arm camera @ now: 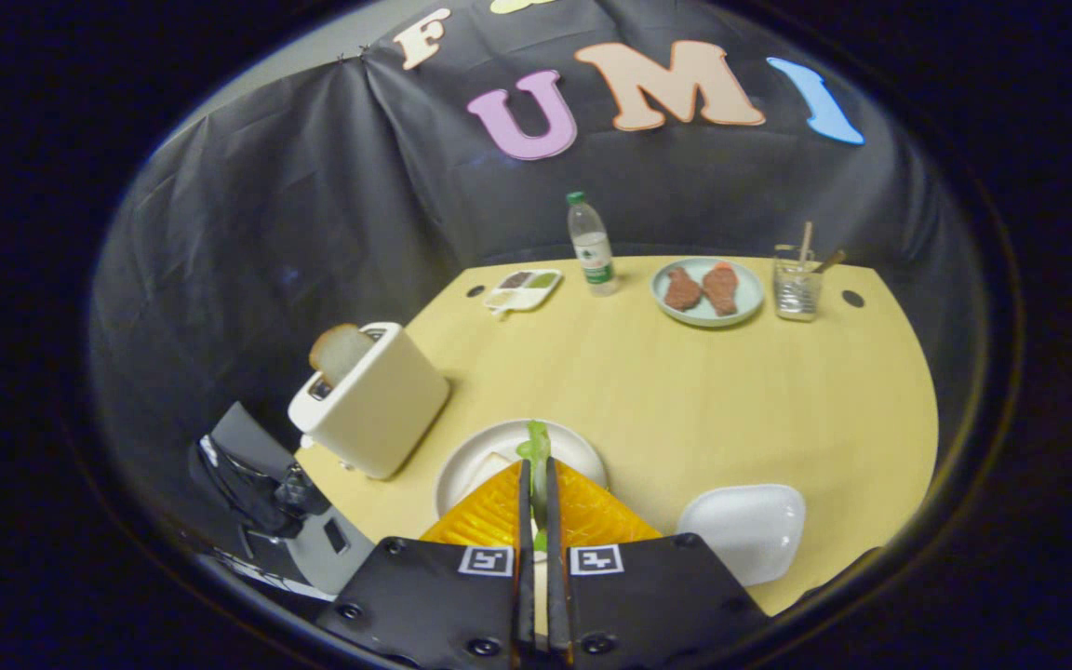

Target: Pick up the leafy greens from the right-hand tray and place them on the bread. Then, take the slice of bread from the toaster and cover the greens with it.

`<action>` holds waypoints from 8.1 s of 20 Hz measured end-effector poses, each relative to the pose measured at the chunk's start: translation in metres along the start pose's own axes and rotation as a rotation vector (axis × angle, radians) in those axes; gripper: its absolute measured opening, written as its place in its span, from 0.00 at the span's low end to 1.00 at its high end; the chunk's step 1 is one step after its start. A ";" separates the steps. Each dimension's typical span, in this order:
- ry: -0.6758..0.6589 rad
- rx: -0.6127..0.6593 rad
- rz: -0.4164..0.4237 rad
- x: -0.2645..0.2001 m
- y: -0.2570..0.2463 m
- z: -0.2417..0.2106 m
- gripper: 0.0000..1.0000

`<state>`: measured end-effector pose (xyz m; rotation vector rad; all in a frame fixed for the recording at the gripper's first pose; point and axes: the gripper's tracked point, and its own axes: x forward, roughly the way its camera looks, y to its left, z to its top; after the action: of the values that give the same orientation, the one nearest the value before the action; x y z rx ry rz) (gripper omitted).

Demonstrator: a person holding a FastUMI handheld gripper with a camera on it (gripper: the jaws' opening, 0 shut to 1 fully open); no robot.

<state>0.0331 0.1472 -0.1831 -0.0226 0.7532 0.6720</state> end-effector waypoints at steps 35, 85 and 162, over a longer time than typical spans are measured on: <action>0.112 -0.032 -0.406 0.068 -0.051 -0.079 0.95; -0.204 -0.103 0.082 0.154 0.259 0.070 0.22; -0.035 0.231 -0.448 0.062 -0.072 -0.114 0.44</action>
<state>0.0355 0.0959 -0.3221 0.0304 0.7559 0.1570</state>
